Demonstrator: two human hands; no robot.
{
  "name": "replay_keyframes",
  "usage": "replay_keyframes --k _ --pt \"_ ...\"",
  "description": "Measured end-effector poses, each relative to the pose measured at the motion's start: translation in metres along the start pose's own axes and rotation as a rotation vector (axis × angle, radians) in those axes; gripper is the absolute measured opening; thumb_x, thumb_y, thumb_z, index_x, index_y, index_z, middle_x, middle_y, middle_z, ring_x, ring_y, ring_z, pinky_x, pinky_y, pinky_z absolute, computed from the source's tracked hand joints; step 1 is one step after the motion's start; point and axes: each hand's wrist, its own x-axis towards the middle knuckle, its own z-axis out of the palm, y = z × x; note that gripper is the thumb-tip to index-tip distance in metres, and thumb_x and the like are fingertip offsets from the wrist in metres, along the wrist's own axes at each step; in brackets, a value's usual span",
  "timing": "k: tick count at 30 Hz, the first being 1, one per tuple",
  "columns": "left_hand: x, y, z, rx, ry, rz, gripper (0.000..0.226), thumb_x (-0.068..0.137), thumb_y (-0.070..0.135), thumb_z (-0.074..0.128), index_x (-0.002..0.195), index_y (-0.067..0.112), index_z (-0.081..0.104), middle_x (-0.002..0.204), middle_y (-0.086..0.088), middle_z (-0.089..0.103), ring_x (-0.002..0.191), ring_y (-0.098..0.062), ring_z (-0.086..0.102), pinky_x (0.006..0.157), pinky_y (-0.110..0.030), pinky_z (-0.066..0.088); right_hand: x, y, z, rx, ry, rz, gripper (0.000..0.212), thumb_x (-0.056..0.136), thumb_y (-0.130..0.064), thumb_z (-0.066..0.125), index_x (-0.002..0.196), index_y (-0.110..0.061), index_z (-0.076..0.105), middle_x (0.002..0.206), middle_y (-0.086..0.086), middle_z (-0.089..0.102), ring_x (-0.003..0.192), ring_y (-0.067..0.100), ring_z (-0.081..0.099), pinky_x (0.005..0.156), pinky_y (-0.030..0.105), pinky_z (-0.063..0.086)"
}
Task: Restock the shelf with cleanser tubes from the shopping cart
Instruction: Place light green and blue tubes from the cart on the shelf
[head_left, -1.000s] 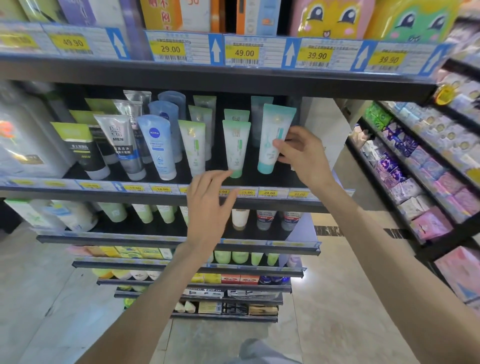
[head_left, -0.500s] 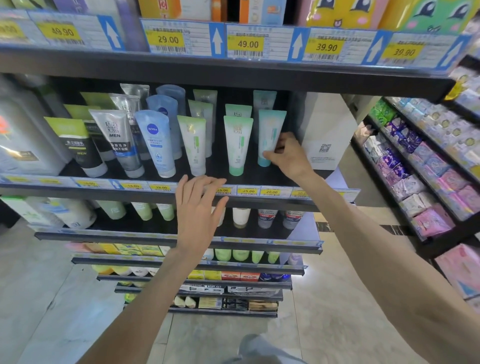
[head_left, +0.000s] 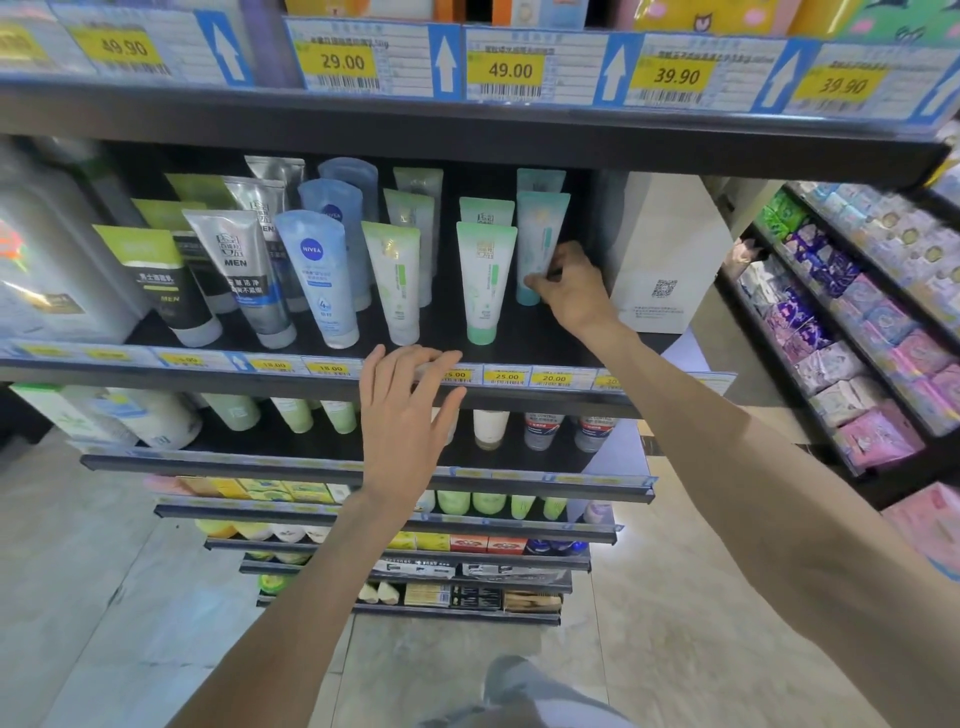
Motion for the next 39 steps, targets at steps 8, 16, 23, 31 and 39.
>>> replay_keyframes --k 8,16,23,31,39 --pt "0.001 0.004 -0.005 -0.015 -0.031 -0.018 0.036 0.100 0.024 0.069 0.134 0.017 0.065 0.125 -0.006 0.063 0.123 -0.029 0.057 0.124 -0.051 0.025 -0.012 0.000 -0.001 0.036 -0.033 0.093 0.058 0.090 -0.021 0.077 0.136 -0.007 0.046 0.128 0.010 0.063 0.114 0.025 0.063 0.101 0.043 0.053" --pt "0.001 0.018 -0.008 0.044 -0.096 0.015 0.042 0.104 0.025 0.062 0.144 0.016 0.058 0.138 -0.007 0.059 0.136 -0.031 0.050 0.124 -0.060 0.020 -0.068 -0.002 -0.035 -0.092 -0.144 -0.031 0.074 0.096 -0.028 0.072 0.155 -0.009 0.031 0.153 0.015 0.046 0.140 0.025 0.046 0.112 0.032 0.039" --pt "-0.011 0.095 -0.001 0.068 -0.253 0.033 0.051 0.108 0.037 0.050 0.156 0.020 0.043 0.163 -0.006 0.039 0.156 -0.028 0.026 0.126 -0.060 0.014 -0.147 0.023 -0.101 -0.408 -0.056 -0.238 0.078 0.094 -0.046 0.069 0.157 -0.018 0.032 0.154 0.010 0.046 0.138 0.030 0.046 0.112 0.046 0.039" --pt "-0.048 0.255 0.028 0.028 -0.377 0.076 0.063 0.105 0.045 0.053 0.161 0.021 0.035 0.168 -0.005 0.031 0.159 -0.025 0.014 0.127 -0.058 0.012 -0.260 0.135 -0.222 -0.595 -0.017 -0.179 0.082 0.091 -0.053 0.067 0.157 -0.018 0.033 0.160 0.008 0.037 0.150 0.030 0.029 0.121 0.053 0.025" --pt "-0.110 0.445 0.075 -0.164 -0.523 0.274 0.061 0.104 0.046 0.052 0.158 0.020 0.039 0.163 -0.009 0.038 0.156 -0.030 0.025 0.125 -0.059 0.017 -0.400 0.264 -0.355 -0.682 0.045 0.084 0.088 0.088 -0.057 0.070 0.157 -0.021 0.030 0.159 0.006 0.035 0.152 0.029 0.025 0.119 0.051 0.026"
